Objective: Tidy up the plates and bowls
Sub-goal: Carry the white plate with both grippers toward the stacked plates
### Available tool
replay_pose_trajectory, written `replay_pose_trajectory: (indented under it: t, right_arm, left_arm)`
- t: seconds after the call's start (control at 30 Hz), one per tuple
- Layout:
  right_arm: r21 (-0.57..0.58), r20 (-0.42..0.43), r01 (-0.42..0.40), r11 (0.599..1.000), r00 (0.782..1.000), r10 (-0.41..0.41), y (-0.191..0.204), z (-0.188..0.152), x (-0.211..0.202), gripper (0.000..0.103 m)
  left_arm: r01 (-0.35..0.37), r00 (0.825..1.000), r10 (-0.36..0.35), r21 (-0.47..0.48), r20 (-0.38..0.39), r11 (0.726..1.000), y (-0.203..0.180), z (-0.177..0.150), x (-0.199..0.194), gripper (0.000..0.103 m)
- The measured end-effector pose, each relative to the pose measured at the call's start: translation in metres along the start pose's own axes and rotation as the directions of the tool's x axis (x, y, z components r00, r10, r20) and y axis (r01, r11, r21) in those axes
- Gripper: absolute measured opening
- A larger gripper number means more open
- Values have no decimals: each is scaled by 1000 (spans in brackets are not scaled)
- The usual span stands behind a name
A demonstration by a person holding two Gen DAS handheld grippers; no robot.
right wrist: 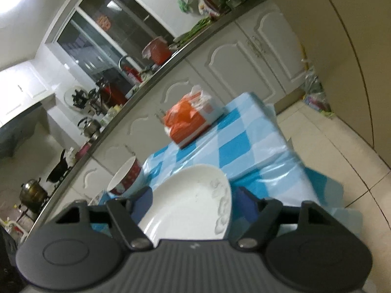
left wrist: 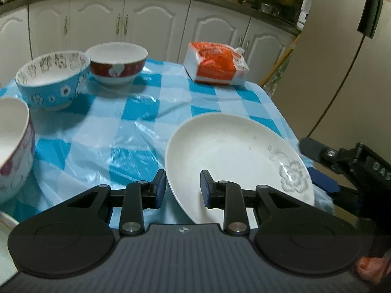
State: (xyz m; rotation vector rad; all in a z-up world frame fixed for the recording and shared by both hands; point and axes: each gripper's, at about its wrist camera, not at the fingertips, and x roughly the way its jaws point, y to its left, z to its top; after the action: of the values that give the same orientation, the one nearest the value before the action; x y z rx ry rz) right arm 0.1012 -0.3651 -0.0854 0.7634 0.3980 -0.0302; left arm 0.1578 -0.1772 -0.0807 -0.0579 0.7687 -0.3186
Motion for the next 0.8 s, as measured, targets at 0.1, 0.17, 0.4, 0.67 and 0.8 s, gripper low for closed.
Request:
replay_pose_trajectory:
  t: [0.1,0.17,0.4,0.67,0.8]
  right_arm:
    - [3,14,27,1000,1000,-27,-5,1,2,68]
    - [3,-3,18,1000,1000,-18,-6,0,6,62]
    - [-19,-35,20,1000,999,-20,-4,-4,12,57]
    - [-27,5,42,999,999,-42,2,-5,0,58]
    - [-27,31,32,999,999,-31,10,-7,-11,57]
  left_arm:
    - [-5,1000,5,-17,6,1000,3,3,8,32]
    - [-9,1000,9,-14,0,1000,3,2,14,32]
    - [-12,1000,12,-11,20,1000,-2,-6,17,28]
    - [23,999,-22,-35,39,999,-5,-9,-4,27]
    - [36,998,-32,-59,61,998,-2,-9,-20,27]
